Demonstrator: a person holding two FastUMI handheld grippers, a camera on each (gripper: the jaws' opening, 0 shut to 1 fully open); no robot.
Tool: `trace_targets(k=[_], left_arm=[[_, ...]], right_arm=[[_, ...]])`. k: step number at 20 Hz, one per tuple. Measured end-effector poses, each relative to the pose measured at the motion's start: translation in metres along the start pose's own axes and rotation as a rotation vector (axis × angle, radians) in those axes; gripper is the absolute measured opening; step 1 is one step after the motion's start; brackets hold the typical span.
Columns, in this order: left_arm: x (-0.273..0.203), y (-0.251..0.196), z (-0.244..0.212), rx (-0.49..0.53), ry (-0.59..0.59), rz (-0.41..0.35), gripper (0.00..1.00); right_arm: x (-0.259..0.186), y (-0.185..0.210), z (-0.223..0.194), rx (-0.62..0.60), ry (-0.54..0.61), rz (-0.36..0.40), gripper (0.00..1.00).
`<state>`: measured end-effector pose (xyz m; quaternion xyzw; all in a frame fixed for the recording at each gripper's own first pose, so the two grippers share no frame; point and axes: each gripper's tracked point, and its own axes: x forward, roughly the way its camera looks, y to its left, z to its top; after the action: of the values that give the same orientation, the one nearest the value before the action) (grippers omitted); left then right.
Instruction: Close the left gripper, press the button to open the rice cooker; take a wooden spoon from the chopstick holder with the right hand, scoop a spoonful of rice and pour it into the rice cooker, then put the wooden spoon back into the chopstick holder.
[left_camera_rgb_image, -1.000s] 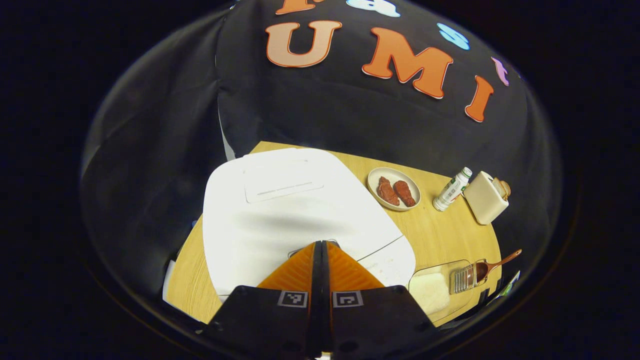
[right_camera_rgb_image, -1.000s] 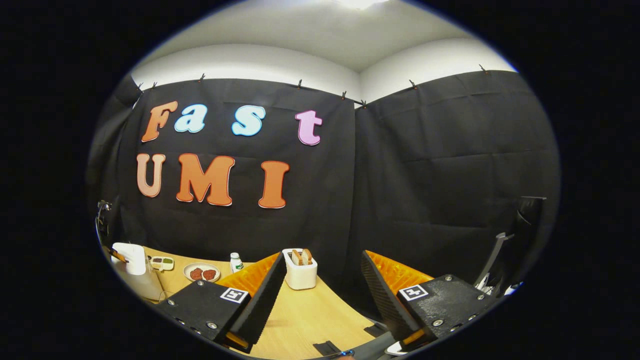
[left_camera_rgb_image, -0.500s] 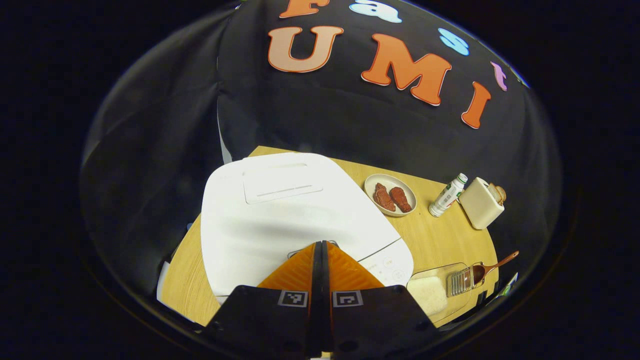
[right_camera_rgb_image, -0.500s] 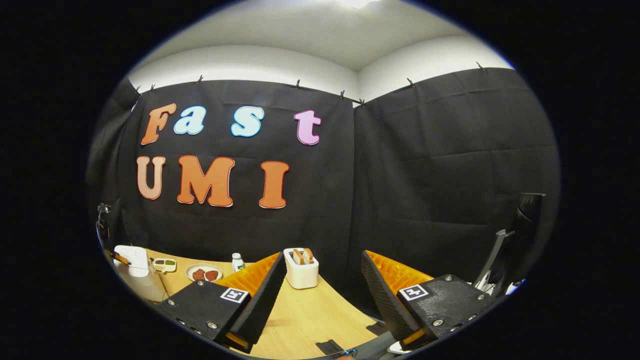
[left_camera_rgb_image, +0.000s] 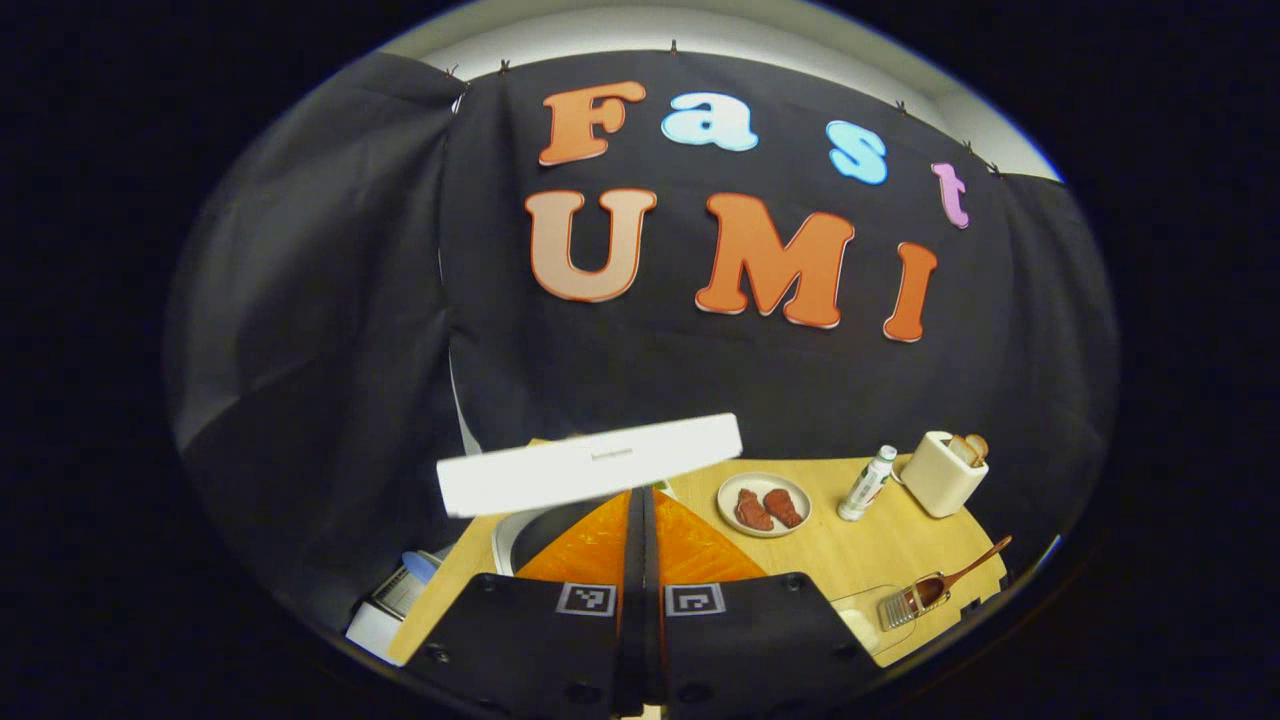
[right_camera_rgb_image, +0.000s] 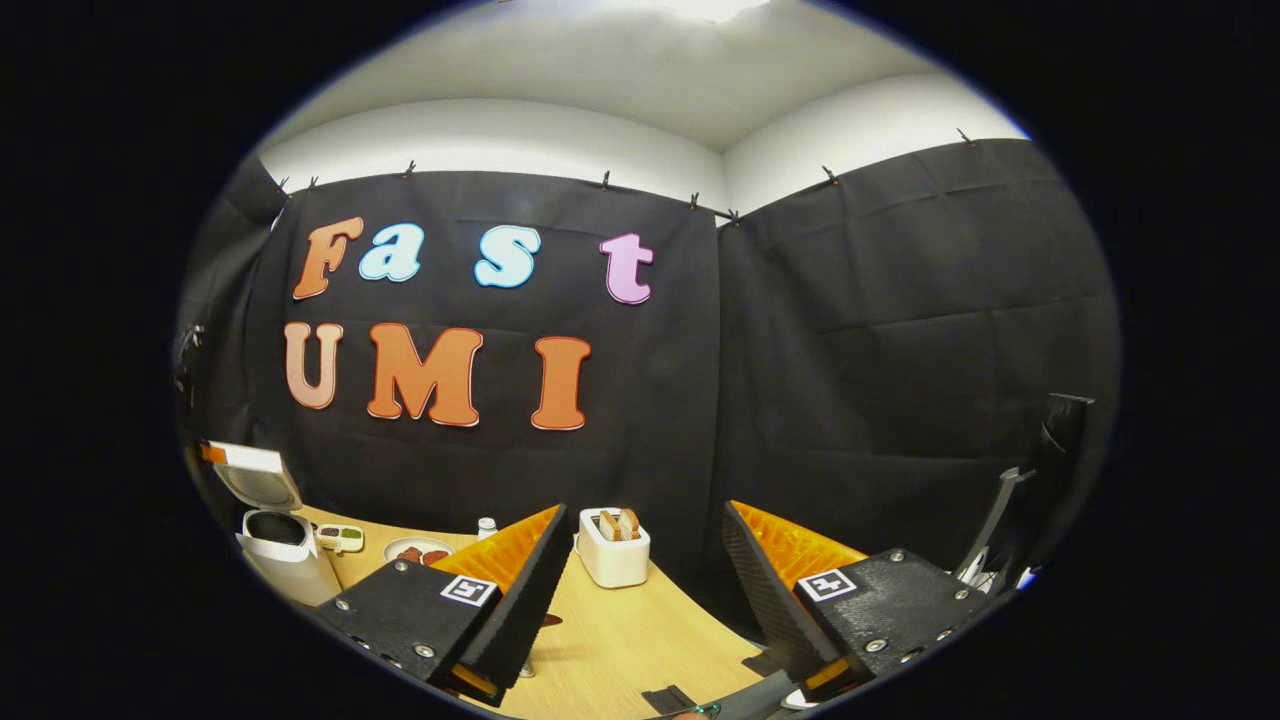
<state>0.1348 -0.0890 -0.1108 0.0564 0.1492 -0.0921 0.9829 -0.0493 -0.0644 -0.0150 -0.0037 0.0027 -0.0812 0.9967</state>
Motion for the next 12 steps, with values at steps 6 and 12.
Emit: trace_targets(k=[6,12], left_arm=[[-0.061,0.002,0.056,0.041,-0.140,0.014,0.04],[-0.081,0.020,0.068,0.009,-0.187,0.074,0.06]], right_arm=[[0.009,0.020,0.002,0.006,-0.010,0.038,0.94],[0.023,0.041,-0.006,0.013,-0.007,0.080,0.94]])
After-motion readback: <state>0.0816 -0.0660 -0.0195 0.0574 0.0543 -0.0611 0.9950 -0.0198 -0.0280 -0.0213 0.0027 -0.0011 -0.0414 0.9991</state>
